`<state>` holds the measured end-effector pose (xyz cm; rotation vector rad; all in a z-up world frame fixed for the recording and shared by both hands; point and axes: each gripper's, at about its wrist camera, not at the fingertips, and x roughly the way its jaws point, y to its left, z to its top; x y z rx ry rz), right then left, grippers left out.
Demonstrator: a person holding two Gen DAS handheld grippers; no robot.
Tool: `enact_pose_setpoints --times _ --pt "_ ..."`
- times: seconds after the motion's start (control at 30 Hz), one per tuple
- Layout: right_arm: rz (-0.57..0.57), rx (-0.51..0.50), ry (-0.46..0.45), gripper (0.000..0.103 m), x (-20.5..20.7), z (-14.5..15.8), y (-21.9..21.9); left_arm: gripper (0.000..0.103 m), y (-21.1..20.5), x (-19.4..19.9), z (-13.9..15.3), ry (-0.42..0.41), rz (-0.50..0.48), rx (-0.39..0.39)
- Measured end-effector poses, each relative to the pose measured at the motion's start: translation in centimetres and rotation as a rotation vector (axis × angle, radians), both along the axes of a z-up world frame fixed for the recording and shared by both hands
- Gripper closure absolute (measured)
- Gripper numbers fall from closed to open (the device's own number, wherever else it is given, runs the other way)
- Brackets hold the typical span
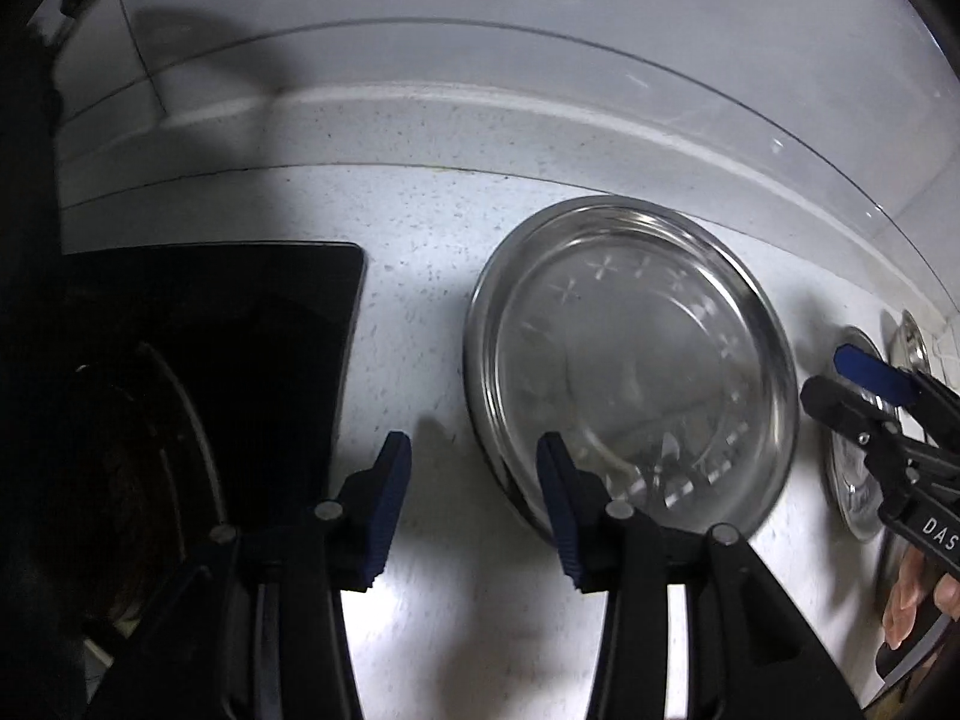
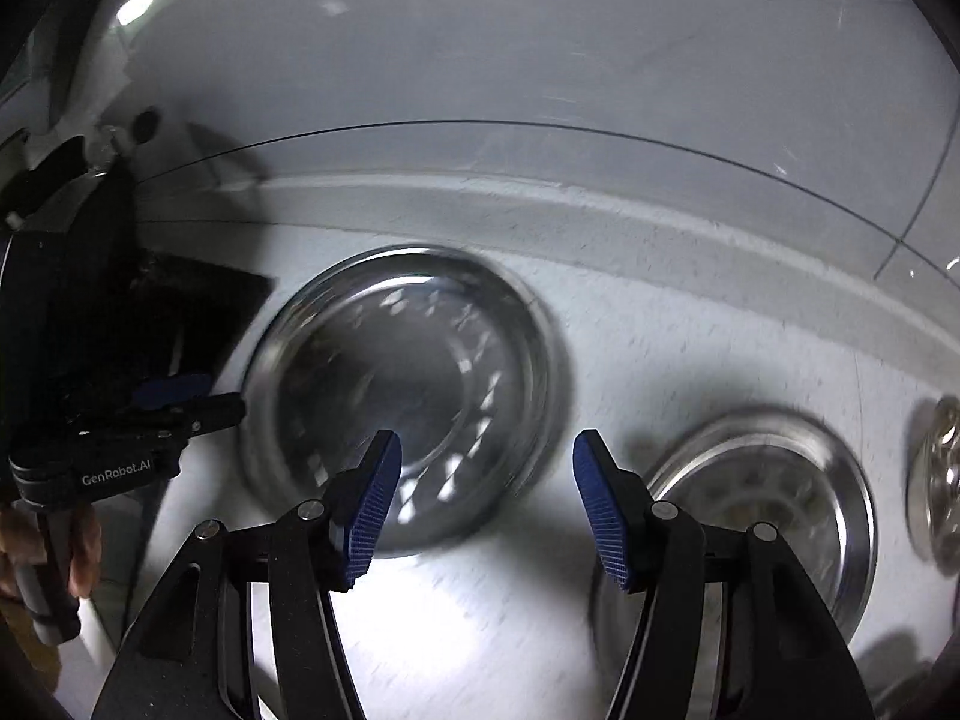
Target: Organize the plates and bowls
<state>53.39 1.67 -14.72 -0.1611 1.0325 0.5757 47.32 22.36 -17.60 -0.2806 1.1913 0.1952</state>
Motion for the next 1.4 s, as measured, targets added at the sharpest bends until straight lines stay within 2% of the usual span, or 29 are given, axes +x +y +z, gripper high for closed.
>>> enact_pose_setpoints --times 0.13,0.23,0.3,0.37,0.4,0.47,0.5,0.6,0.8,1.1,1.33,1.4 --pt "0.012 -0.013 0.012 0.050 2.0 -1.0 1.0 0.061 0.5 1.1 -1.0 0.013 0.017 -0.031" --pt "0.024 -0.032 0.031 0.060 2.7 -1.8 1.5 0.061 0.6 1.6 -1.4 0.007 0.021 -0.021" --pt "0.026 -0.045 0.040 0.062 3.0 -2.3 1.6 0.061 0.6 1.8 -1.4 0.006 0.021 -0.024" --pt "0.031 -0.055 0.049 0.075 3.2 -2.9 1.5 0.062 0.6 1.9 -1.4 -0.002 0.020 -0.020" --pt "0.029 -0.058 0.054 0.078 3.3 -3.1 1.5 0.066 0.6 2.0 -1.5 -0.010 0.017 -0.013" --pt "0.025 -0.065 0.048 0.093 3.4 -3.4 1.4 0.083 0.4 2.2 -1.5 -0.018 0.006 0.000" --pt "0.024 -0.065 0.048 0.093 3.4 -3.5 1.4 0.088 0.4 2.3 -1.5 -0.017 0.009 -0.001" --pt "0.020 -0.077 0.029 0.093 3.1 -3.4 1.3 0.092 0.6 2.0 -1.5 -0.027 0.027 -0.027" --pt "0.006 -0.053 0.009 0.093 1.6 -2.9 0.6 0.092 -0.1 0.3 0.0 -0.075 0.009 0.011" --pt "-0.015 -0.010 -0.017 0.093 -1.5 0.9 -1.3 0.092 -2.0 -3.7 3.1 -0.110 -0.058 -0.027" --pt "-0.010 -0.010 -0.027 0.093 -7.9 3.8 -4.0 0.092 -3.1 -10.1 5.2 -0.117 -0.105 -0.070" --pt "-0.005 -0.005 -0.023 0.093 -9.8 4.3 -4.6 0.092 -3.5 -13.6 6.1 -0.107 -0.107 -0.091"
